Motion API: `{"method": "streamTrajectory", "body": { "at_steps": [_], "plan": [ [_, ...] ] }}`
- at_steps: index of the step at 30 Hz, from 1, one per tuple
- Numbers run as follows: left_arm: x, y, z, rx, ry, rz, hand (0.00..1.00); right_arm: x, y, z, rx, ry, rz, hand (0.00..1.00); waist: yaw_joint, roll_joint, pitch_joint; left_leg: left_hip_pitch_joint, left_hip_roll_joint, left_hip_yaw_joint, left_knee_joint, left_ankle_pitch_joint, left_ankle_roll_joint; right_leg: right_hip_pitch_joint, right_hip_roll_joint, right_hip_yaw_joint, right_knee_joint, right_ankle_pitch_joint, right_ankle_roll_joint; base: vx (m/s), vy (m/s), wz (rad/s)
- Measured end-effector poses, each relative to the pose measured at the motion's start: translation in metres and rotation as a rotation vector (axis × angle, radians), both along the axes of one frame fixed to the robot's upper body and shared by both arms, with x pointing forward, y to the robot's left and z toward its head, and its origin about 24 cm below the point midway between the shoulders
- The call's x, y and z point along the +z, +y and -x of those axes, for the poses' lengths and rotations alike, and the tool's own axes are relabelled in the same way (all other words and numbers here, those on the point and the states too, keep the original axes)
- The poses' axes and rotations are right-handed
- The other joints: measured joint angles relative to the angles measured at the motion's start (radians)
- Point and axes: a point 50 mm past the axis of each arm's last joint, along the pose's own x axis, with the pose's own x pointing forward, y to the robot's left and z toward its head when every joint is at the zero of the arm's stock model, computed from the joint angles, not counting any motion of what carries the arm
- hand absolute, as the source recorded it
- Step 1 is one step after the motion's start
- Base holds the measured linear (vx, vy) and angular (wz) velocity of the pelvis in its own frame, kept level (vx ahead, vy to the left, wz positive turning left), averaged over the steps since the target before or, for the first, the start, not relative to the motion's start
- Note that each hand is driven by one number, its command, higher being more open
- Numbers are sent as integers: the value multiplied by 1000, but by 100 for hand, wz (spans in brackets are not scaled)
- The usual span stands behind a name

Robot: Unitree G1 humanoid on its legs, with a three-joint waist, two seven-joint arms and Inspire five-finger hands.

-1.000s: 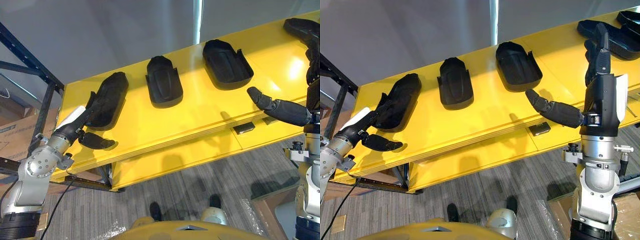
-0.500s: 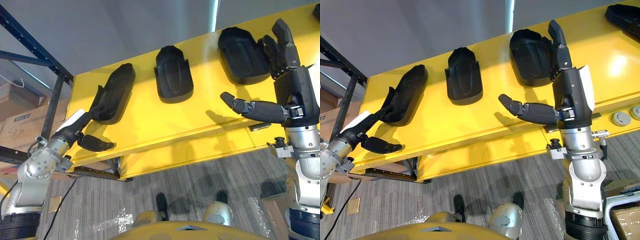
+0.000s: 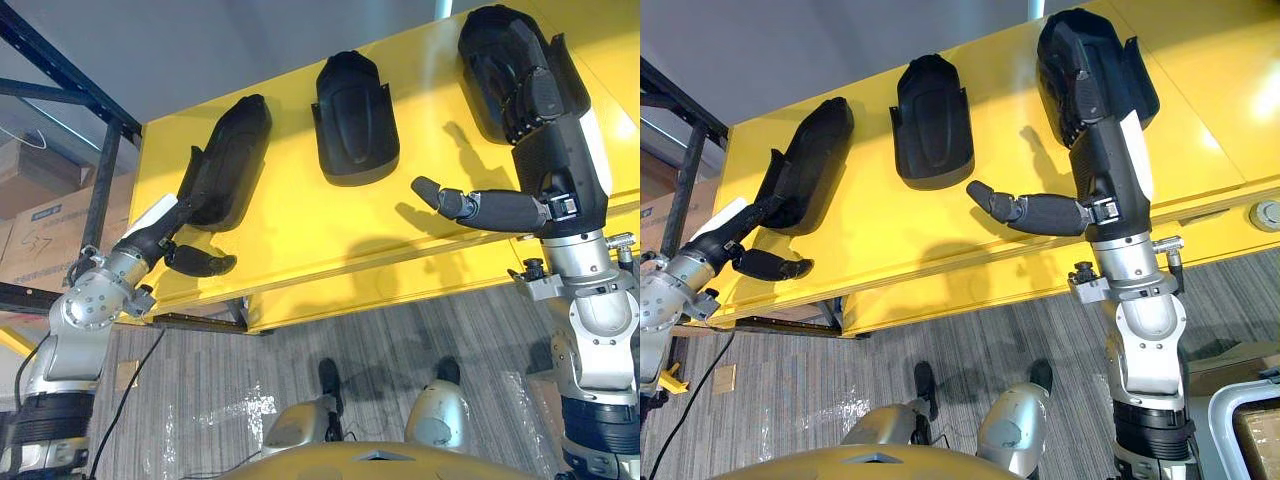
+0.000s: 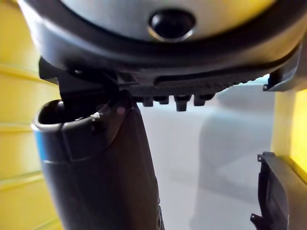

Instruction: Walk over and take three plastic housings, then place them on the shelf

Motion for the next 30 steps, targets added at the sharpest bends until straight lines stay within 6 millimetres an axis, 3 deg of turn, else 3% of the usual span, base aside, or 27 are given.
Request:
{"method": "streamTrajectory", "body": {
  "at_steps": [7, 13, 24, 30],
  "plan": [
    [1, -1, -9, -13, 11, 6, 0, -1, -1, -1, 18, 25, -15, 100, -28, -3, 2, 15, -1, 20, 0, 0, 0, 1, 2, 18, 3, 0, -1, 1, 0, -7],
    [-12, 0, -13, -12, 94, 42, 0, -2, -3, 0, 28, 36, -29, 100, -47, -5, 3, 30, -2, 39, 0, -2, -1, 0, 3, 40, 8, -2, -2, -22, 2, -9],
    [-17, 3, -11, -1, 96, 51, 0, -8, -10, 5, 29, 62, -41, 100, -53, -4, 3, 46, -2, 54, 0, -4, -1, 4, 4, 55, 8, 3, 5, 0, 0, -3],
    [-17, -2, -11, -21, 52, -27, 0, -8, -10, 5, 38, 65, -30, 100, -55, -3, 2, 48, -3, 54, 0, -4, -1, 8, 4, 55, 3, 6, 9, 0, 0, 0]
  ]
}}
